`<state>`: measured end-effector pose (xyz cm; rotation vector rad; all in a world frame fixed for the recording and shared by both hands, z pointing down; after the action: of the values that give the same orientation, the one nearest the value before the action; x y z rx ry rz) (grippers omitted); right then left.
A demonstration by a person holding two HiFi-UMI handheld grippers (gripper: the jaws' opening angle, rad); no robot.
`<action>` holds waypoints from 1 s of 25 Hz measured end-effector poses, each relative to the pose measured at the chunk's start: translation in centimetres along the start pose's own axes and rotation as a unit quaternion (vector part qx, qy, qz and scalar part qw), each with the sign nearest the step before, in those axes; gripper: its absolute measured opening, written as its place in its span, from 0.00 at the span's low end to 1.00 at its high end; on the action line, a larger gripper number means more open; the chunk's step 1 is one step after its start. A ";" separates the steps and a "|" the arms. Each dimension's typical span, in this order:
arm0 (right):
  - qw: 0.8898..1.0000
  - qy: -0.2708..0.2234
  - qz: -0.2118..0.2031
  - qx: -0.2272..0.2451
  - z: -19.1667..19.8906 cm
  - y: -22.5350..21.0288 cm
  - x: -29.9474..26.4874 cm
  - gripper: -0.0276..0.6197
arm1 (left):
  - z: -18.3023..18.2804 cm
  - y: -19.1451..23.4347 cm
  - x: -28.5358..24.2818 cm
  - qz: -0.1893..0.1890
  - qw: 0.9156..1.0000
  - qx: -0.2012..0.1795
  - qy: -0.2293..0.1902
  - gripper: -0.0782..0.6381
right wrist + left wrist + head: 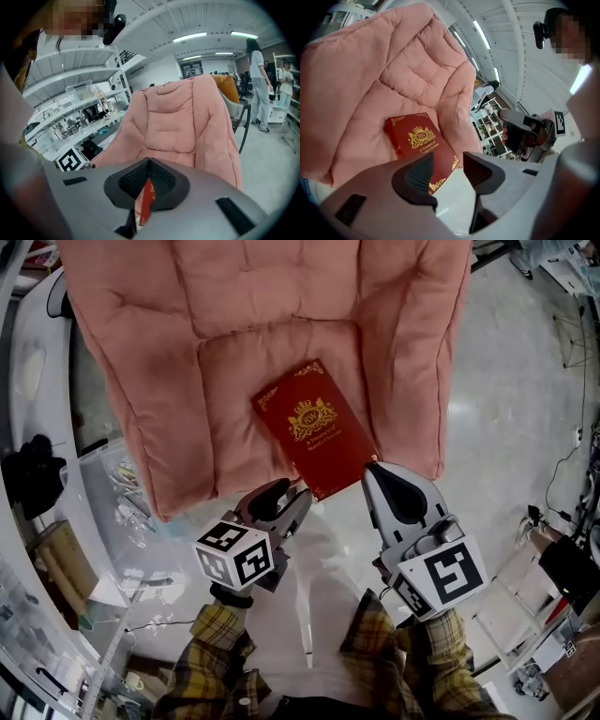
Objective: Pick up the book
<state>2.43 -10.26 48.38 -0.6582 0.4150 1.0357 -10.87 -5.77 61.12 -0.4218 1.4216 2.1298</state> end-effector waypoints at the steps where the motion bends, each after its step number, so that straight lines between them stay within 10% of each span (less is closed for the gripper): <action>1: 1.000 0.001 -0.001 -0.002 0.3 -0.1 -0.2 0.07 | 0.5 0.4 -0.3 -0.001 1.000 0.003 0.005 0.38; 25: 0.999 0.022 -0.031 -0.011 2.7 -0.1 -1.4 0.07 | 11.6 6.3 -8.3 0.064 0.976 0.174 0.113 0.62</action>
<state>1.90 -9.35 51.24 -0.7101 0.4188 0.9690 -7.52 0.84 74.81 -0.4568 1.9575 1.9180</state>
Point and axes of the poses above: the fingertips, and each gripper's own axes: x backward along the fingers, y to its left, z out of its underside, the point moved 4 cm from there along x, backward along the fingers, and after that the axes turned 3 degrees about -x, right-handed, at the moved point
